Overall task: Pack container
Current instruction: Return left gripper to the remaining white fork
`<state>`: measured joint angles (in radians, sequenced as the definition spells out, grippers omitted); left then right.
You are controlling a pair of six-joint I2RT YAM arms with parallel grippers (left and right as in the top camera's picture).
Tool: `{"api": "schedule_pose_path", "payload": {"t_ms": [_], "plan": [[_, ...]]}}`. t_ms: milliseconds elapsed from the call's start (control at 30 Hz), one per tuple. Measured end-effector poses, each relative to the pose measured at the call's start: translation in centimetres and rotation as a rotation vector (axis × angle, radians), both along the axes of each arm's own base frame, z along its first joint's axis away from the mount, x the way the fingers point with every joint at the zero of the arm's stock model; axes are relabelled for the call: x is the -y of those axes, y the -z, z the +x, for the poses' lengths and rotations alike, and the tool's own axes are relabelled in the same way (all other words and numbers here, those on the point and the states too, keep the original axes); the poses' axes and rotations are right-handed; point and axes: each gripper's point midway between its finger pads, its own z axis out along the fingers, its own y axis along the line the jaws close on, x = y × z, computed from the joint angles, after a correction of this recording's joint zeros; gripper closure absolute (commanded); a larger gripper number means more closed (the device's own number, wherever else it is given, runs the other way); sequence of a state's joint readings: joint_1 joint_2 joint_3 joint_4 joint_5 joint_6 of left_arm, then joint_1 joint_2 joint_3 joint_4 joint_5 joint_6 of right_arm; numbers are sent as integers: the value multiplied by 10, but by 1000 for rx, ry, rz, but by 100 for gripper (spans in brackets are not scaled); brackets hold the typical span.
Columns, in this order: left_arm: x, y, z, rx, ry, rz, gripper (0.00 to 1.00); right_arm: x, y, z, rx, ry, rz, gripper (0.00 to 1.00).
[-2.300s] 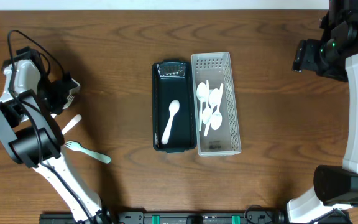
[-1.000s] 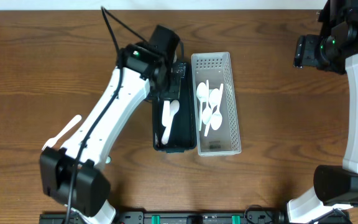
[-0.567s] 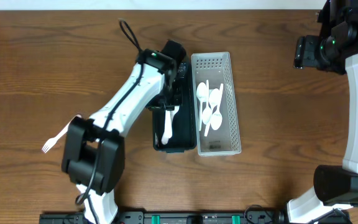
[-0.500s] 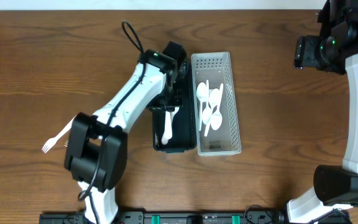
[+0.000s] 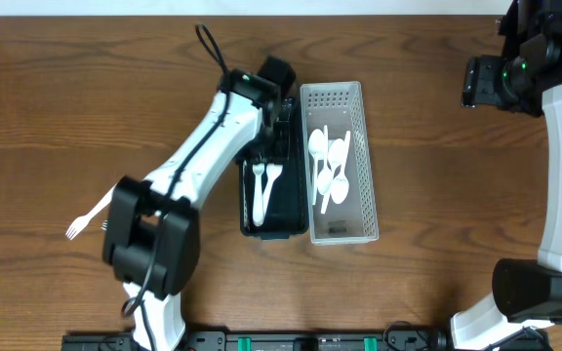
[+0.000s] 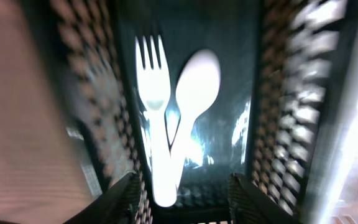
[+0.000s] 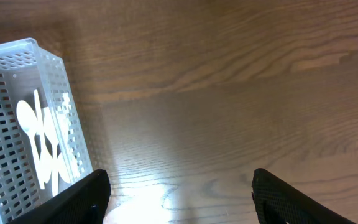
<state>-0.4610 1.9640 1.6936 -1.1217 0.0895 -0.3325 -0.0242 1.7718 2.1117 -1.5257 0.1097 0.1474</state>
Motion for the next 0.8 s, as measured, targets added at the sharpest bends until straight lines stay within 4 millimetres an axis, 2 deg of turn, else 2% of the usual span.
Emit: {"api": "schedule_pose_path", "payload": {"t_ms": [67,100,133,200,267,300,367,400,467,533,633,800], "plan": [[-2,-28,10,89,12,-11,20,0,0,0,0,0,0,24],[-4,-46,16,148,9,-23,8,0,0,0,0,0,0,24],[-7,-65,20,203,-3,-42,2,0,0,0,0,0,0,24],[-22,-105,28,313,-54,-80,2,0,0,0,0,0,0,24],[-53,-142,32,407,-174,-114,2,0,0,0,1,0,0,24],[-71,-154,32,435,-244,-123,2,0,0,0,2,0,0,24],[-124,-179,30,488,-478,-146,2,0,0,1,3,0,0,24],[-144,-185,28,499,-578,-153,2,0,0,1,3,0,0,24],[-191,-191,19,501,-835,-165,2,0,0,1,4,0,0,24],[-231,-186,3,459,-1111,-174,2,0,0,1,5,0,0,24],[-267,-171,-21,367,-1466,-185,2,0,0,1,5,0,0,24],[-298,-135,-47,248,-1932,-167,2,0,-1,1,6,0,0,24]]}}
